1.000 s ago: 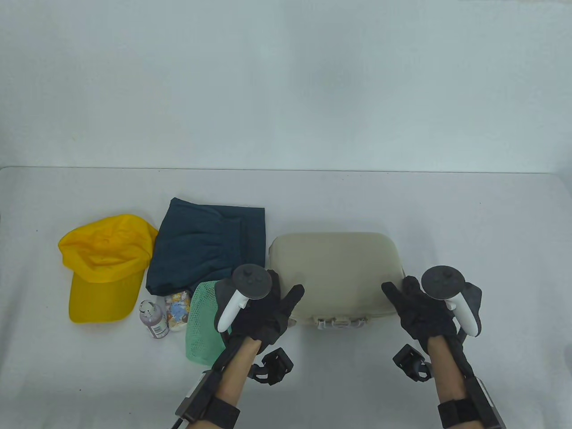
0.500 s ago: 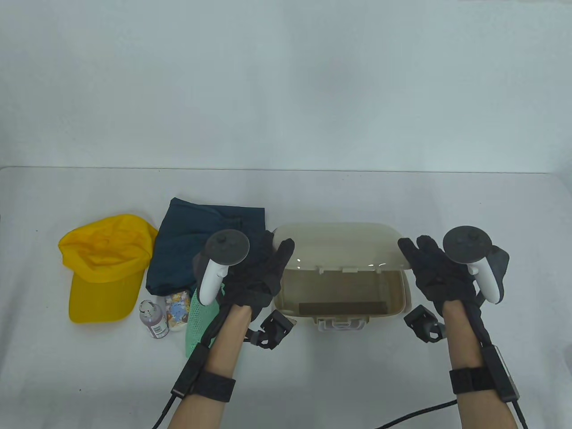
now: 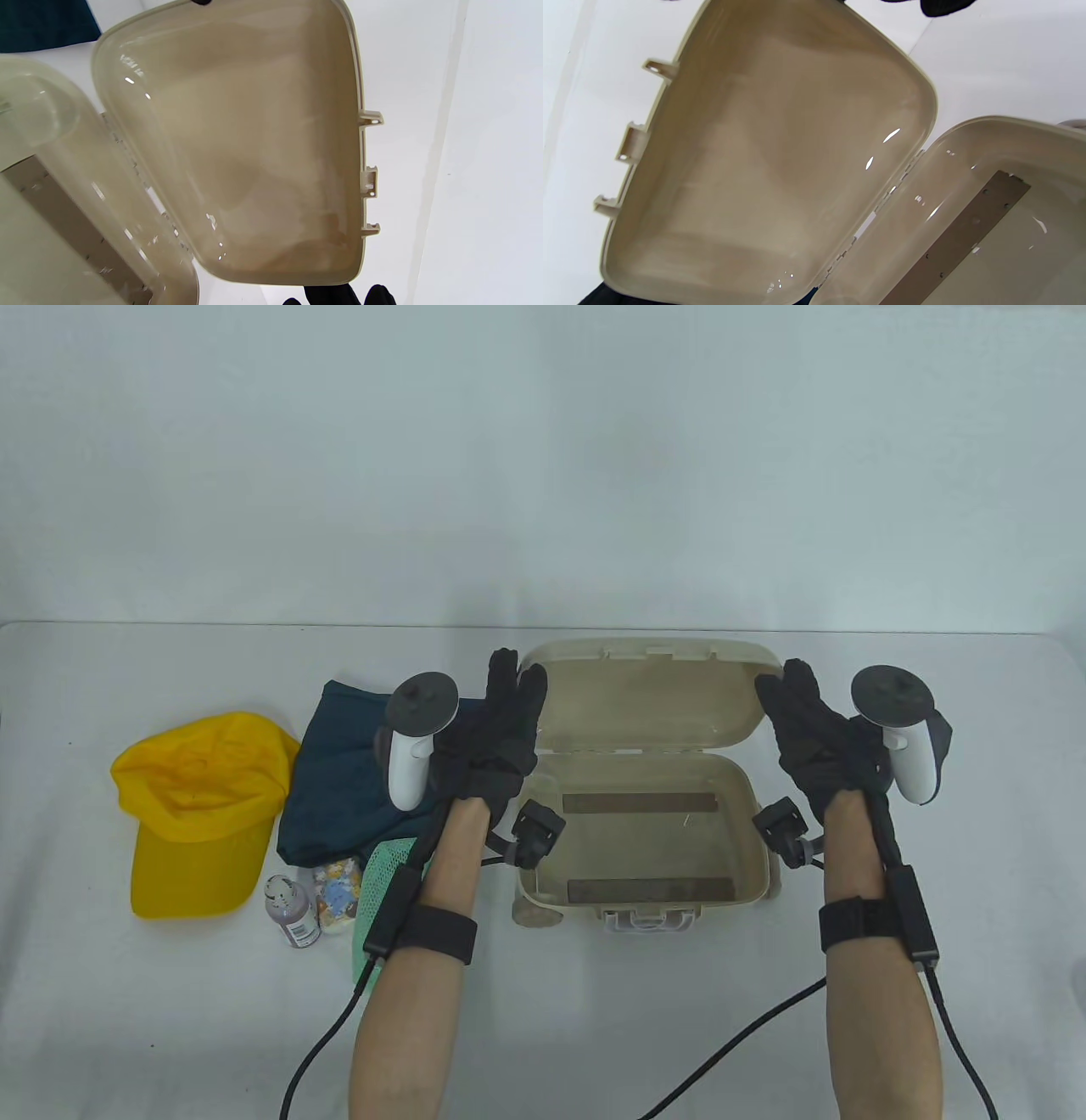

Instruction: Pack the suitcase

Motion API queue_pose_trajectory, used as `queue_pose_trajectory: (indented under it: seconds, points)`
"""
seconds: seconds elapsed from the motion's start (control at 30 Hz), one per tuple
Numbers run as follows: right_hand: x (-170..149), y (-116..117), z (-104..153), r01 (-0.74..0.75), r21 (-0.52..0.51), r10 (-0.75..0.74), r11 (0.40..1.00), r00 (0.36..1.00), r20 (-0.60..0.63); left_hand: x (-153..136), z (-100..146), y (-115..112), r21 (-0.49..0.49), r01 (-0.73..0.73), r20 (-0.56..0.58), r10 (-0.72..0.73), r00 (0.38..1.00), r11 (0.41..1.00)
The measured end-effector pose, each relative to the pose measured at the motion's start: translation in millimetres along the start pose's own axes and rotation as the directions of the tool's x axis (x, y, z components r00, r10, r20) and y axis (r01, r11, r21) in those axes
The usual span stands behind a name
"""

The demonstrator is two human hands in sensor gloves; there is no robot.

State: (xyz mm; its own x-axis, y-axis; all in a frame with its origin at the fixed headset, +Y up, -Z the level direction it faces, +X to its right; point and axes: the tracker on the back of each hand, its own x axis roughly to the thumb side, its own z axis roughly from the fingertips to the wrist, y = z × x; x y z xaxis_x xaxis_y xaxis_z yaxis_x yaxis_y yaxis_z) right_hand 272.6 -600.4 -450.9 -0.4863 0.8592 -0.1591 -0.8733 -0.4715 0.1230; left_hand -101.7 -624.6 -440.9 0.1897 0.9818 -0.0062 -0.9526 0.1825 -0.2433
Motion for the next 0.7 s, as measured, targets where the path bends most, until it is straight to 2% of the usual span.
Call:
queue_pose_trajectory:
  seconds: [0.13, 0.23, 0.43, 0.57, 0.7]
  points:
    - [1, 6, -15, -0.007, 0.012, 0.007, 1.0, 1.0, -0.011, -6, -15, -1, 0.046, -0.033, 0.014, 0.032, 0.999, 0.998]
    - [4, 2, -27, -0.067, 0.038, 0.068, 0.997, 0.997, -0.024, -4, -22, 2, 0.045, 0.025, -0.004, -0.025, 1.0, 0.999]
    - [10, -2, -38, -0.081, 0.051, 0.082, 0.995, 0.996, -0.019, 2, -33, 12, 0.024, 0.108, -0.043, -0.107, 0.993, 0.994]
    - [15, -8, -32, -0.159, 0.063, 0.159, 0.985, 0.987, 0.007, 6, -25, 19, 0.013, 0.154, -0.05, -0.153, 0.987, 0.988]
    - [26, -11, -6, -0.268, 0.043, 0.263, 0.962, 0.96, 0.1, 14, 0, 26, 0.027, 0.29, -0.011, -0.29, 0.957, 0.957]
